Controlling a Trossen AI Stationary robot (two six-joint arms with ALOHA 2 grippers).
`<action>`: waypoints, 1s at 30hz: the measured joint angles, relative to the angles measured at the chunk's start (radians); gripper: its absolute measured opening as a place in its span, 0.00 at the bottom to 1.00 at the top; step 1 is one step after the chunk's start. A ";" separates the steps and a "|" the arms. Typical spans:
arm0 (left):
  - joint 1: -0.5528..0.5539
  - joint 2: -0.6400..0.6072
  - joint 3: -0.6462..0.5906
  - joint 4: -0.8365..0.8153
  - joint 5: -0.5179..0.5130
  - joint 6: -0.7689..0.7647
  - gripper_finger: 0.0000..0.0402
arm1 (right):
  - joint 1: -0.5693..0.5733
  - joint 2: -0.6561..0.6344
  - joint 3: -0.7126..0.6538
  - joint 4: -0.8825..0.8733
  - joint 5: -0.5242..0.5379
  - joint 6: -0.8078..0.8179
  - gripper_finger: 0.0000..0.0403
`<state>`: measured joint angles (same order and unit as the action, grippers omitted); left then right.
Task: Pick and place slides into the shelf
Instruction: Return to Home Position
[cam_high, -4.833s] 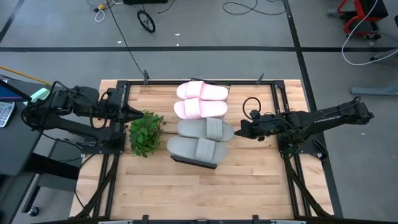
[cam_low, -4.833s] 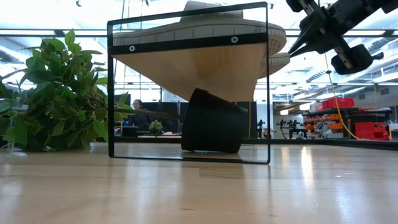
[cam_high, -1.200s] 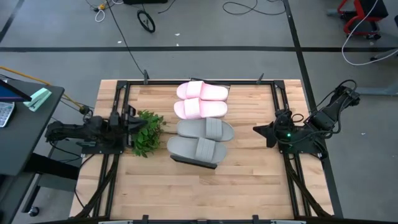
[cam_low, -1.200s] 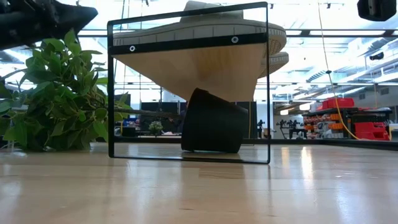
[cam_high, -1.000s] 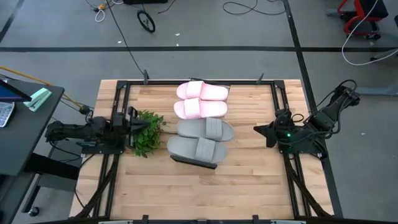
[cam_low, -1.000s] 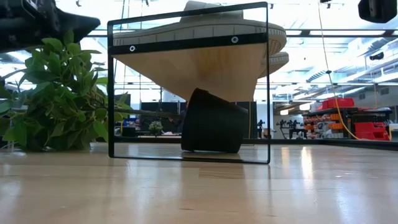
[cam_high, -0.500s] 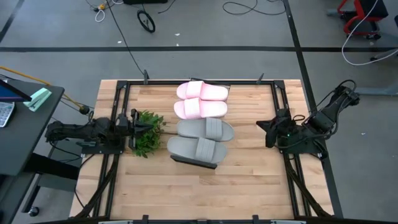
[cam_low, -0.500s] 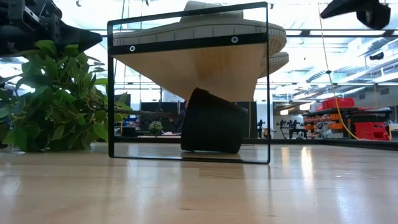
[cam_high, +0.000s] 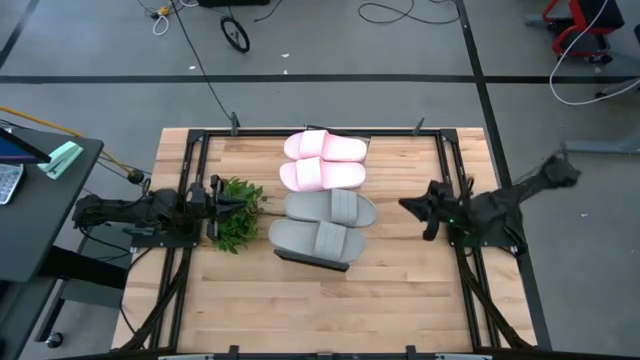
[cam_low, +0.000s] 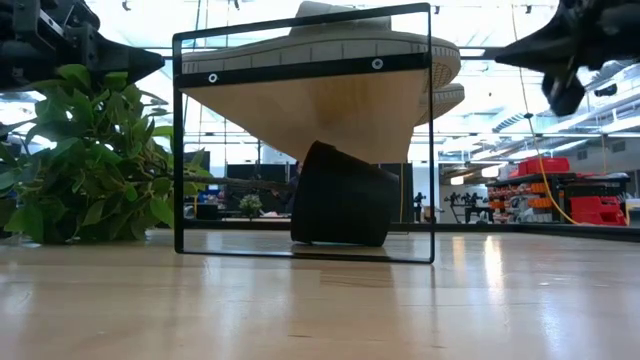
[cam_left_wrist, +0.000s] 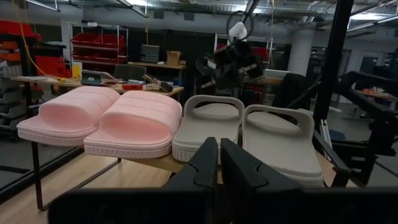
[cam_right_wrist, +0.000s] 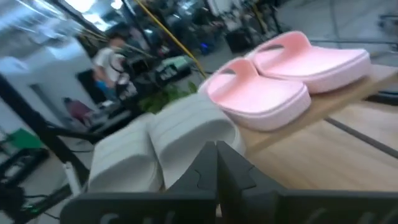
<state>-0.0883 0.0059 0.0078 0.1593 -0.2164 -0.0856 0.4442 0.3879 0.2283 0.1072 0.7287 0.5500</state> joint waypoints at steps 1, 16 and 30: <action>0.000 0.000 0.000 0.000 0.000 0.000 0.05 | -0.047 -0.036 -0.020 0.008 -0.064 -0.015 0.00; 0.000 0.000 0.000 0.000 0.000 0.000 0.08 | -0.320 -0.352 -0.045 -0.244 -0.444 -0.135 0.00; 0.000 0.000 0.000 0.000 0.000 0.001 0.06 | -0.394 -0.387 -0.199 -0.031 -0.511 -0.117 0.00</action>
<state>-0.0883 0.0059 0.0074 0.1593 -0.2165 -0.0849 0.0500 0.0010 0.0290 0.0762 0.2175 0.4326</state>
